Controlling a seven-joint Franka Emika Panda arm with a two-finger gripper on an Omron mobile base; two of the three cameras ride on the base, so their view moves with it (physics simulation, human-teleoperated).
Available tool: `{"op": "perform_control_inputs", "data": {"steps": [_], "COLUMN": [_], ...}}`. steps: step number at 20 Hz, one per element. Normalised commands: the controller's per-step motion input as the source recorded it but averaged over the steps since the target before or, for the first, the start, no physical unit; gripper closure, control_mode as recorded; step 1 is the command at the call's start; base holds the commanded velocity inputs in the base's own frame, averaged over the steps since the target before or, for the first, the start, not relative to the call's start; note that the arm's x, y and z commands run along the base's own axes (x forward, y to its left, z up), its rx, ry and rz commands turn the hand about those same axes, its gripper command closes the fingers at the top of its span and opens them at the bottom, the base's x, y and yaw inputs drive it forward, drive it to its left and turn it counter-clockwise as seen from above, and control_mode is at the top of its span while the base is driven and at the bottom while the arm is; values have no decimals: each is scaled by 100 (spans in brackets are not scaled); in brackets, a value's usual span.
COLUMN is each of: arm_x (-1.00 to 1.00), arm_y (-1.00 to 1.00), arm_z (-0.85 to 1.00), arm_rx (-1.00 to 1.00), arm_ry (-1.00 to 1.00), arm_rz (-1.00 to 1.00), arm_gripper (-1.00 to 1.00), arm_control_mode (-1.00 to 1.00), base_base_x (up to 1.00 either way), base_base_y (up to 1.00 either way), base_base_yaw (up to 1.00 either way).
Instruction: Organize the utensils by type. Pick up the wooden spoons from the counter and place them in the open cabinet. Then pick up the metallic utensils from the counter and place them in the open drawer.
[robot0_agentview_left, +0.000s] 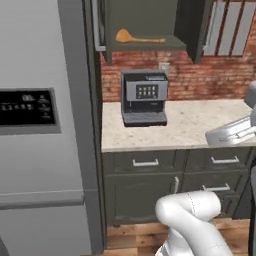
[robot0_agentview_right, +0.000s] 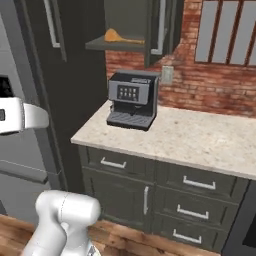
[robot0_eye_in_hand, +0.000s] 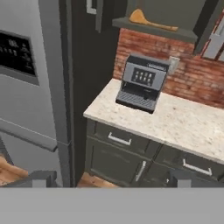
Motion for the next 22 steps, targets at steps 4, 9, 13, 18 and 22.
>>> {"op": "perform_control_inputs", "data": {"steps": [4,9,13,18,22], "arm_x": [0,0,0,0,0], "arm_y": [0,0,0,0,0], "arm_z": [0,0,0,0,0], "arm_rx": [0,0,0,0,0], "arm_ry": [0,0,0,0,0], "arm_rz": [0,0,0,0,0], "arm_gripper": [-100,-100,-100,-100,-100], "arm_control_mode": [100,100,100,100,100], "base_base_x": [-22,-2,-31,-41,-48], "base_base_y": [-1,0,5,10,13], "base_base_yaw": [99,100,100,100,100]}}
